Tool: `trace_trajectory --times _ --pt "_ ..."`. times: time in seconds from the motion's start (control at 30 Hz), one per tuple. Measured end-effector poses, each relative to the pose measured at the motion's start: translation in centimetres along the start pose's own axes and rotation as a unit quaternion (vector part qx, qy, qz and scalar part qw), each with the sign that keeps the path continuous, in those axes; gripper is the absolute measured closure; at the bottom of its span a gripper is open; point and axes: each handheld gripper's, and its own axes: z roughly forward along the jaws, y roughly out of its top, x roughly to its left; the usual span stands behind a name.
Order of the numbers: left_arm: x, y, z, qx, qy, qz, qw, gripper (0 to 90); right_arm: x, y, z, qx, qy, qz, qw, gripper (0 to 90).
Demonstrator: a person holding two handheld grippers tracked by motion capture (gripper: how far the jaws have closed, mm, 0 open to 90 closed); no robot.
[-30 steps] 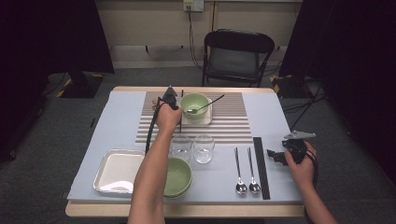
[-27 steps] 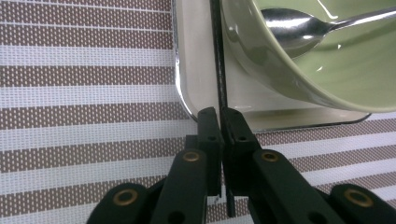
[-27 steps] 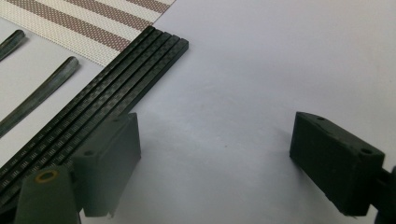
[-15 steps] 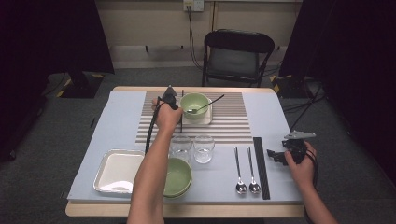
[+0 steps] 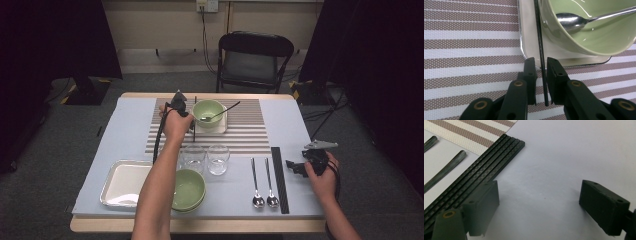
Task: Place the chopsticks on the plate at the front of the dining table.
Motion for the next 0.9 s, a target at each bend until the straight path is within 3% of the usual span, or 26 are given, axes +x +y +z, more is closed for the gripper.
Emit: trace_trajectory --times 0.9 --pt "1.2 -0.8 -3.5 -0.042 -0.015 0.009 0.999 63.5 0.0 0.0 0.0 0.001 0.0 0.001 1.0 15.2"
